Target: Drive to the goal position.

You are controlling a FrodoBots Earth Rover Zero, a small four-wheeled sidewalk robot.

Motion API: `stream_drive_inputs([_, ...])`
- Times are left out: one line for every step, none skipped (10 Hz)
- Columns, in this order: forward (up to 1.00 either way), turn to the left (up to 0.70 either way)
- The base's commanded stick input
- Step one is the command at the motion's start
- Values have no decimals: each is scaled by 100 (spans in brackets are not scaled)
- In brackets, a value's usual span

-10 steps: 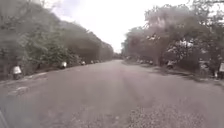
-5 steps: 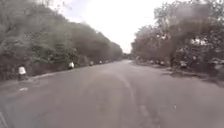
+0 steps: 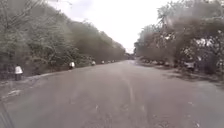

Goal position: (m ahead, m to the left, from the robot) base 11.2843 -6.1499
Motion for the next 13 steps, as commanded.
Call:
stream_drive_inputs([70, 0])
stream_drive_inputs([70, 0])
stream_drive_inputs([70, 0])
stream_drive_inputs([70, 0])
stream_drive_inputs([70, 0])
stream_drive_inputs([70, 0])
stream_drive_inputs([70, 0])
stream_drive_inputs([70, 0])
stream_drive_inputs([70, 0])
stream_drive_inputs([70, 0])
stream_drive_inputs([70, 0])
stream_drive_inputs([70, 0])
stream_drive_inputs([70, 0])
